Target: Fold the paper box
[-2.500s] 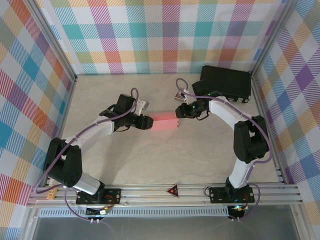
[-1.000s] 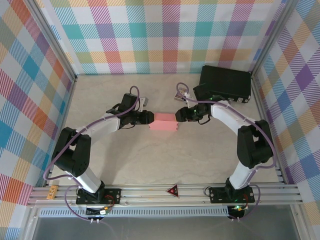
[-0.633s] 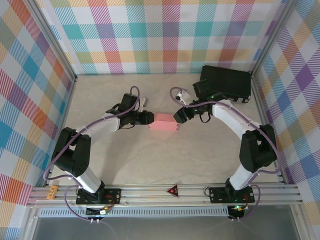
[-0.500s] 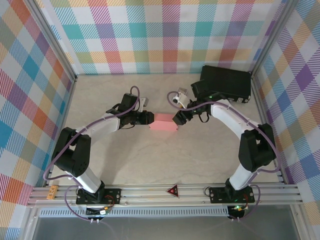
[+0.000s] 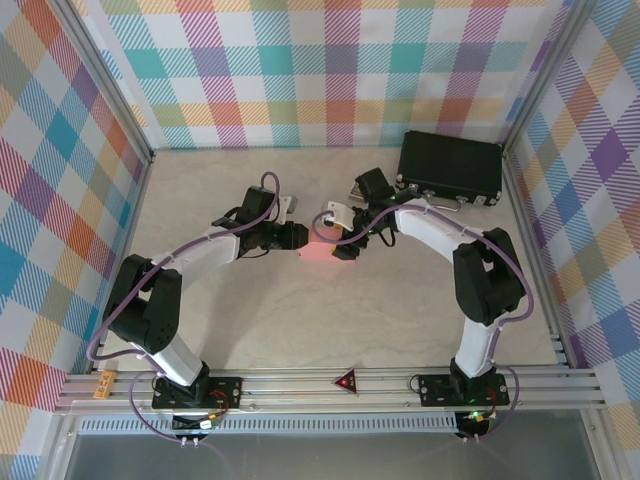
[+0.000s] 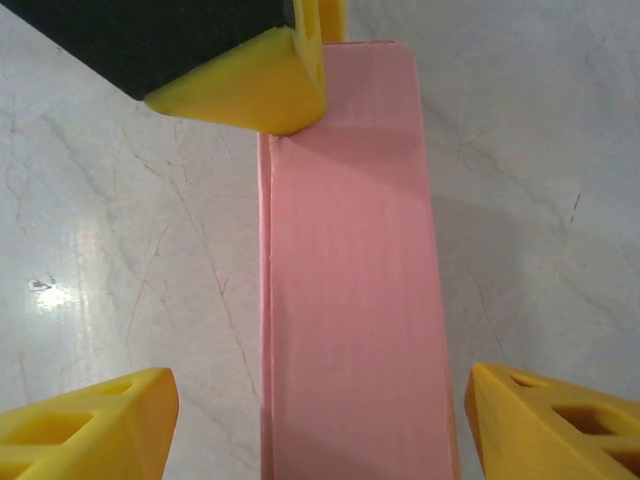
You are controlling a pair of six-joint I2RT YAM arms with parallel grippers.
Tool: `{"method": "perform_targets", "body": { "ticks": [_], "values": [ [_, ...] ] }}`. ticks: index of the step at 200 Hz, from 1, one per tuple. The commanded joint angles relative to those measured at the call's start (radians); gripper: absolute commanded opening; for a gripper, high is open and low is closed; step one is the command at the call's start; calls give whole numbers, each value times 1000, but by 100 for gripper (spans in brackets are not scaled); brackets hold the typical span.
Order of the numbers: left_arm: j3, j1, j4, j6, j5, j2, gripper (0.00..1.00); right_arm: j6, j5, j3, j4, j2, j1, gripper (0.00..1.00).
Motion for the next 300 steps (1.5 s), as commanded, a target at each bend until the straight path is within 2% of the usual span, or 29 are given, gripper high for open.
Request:
{"method": "perform_targets", "body": {
  "ticks": [1, 49, 81, 106, 159, 182, 235, 300],
  "values": [
    [-20, 5, -61, 20, 9, -10, 36, -63, 41, 39, 19, 23, 10, 76],
    [-21, 5, -60, 22, 10, -13, 36, -99, 87, 63, -15, 62, 30, 70],
    [-24, 5, -51, 22, 15, -13, 36, -106, 136, 77, -31, 84, 51, 57],
    [-28, 6, -43, 22, 23, -14, 36, -98, 171, 49, 30, 77, 67, 48],
    [-78, 8, -13, 25, 6, -142, 56, -67, 252, -35, 201, 37, 107, 31],
    [-124, 9, 3, 24, -52, -237, 62, -65, 295, -87, 301, 16, 123, 29],
    [-256, 33, -6, -5, -254, -452, 63, -93, 404, -191, 524, -20, 178, 30],
    [-379, 58, -58, -49, -445, -695, 67, -219, 619, -317, 909, 44, 252, 30]
  ]
}}
